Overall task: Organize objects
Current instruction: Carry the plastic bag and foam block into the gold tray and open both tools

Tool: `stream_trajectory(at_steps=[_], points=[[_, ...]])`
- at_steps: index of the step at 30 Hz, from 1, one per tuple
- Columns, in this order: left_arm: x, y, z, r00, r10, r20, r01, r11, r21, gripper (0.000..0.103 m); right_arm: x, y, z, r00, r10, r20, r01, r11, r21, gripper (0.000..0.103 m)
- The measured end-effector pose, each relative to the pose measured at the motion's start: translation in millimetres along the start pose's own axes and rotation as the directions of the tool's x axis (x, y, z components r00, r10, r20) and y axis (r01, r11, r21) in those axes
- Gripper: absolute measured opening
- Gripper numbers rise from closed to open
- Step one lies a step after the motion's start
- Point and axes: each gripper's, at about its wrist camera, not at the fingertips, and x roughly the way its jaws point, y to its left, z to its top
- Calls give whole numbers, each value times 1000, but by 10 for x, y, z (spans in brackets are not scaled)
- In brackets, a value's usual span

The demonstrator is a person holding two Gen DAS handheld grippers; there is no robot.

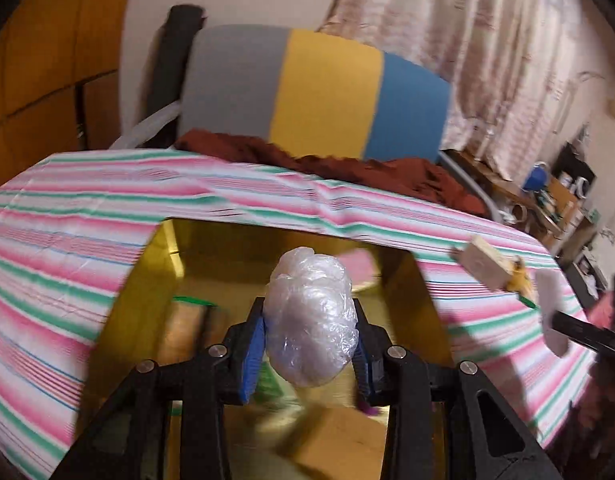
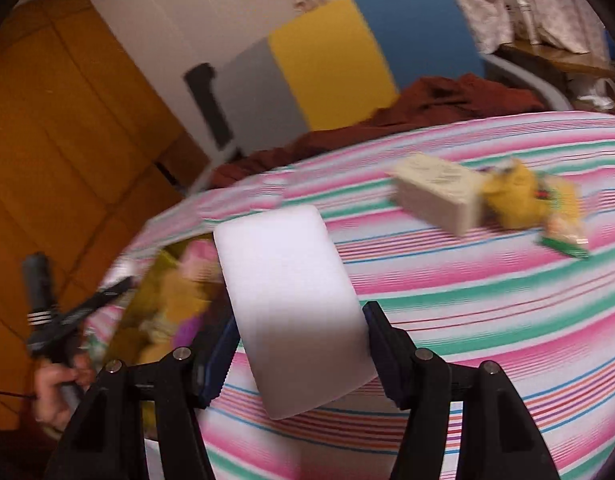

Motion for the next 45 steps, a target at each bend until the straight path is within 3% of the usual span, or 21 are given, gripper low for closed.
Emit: stream_trajectory(at_steps=[7, 14, 16, 18, 20, 23, 26, 29, 40, 45], points=[[172, 501, 32, 998, 49, -41, -51, 997, -51, 39, 257, 762, -130, 988, 144, -52, -145, 989, -15, 62], [326, 735, 83, 995, 71, -74, -76, 995, -68, 41, 550, 1175, -177, 987, 134, -87, -136, 990, -28, 62], [308, 754, 76, 995, 74, -69, -79, 994, -71, 49, 631, 1226, -168, 989, 114, -93, -118, 993, -32, 62], [253, 753, 58, 995, 88, -51, -91, 993, -71, 75, 697, 1242, -159, 990, 102, -98, -105, 994, -24, 62], [158, 752, 19, 996, 85, -25, -87, 993, -74, 87, 755, 1265, -155, 990, 102, -97, -103, 995, -6, 62], [13, 790, -29, 996, 95, 2, -94, 989, -114, 91, 821, 1277, -151, 991, 86, -98, -84, 996, 24, 62], [-164, 838, -90, 992, 123, 34, -115, 976, -184, 102, 927, 1283, -121, 993, 55, -100, -50, 998, 48, 62], [-328, 839, -165, 986, 155, 64, -137, 965, -223, 103, 999, 1294, -97, 996, 13, -87, -7, 998, 68, 63], [-529, 768, -376, 990, 126, 69, -104, 959, -264, 103, 1048, 1342, -54, 985, -170, -24, 171, 985, 30, 68], [-516, 732, -440, 992, 112, 53, -94, 958, -273, 103, 994, 1344, -64, 984, -176, -6, 176, 984, 16, 70]])
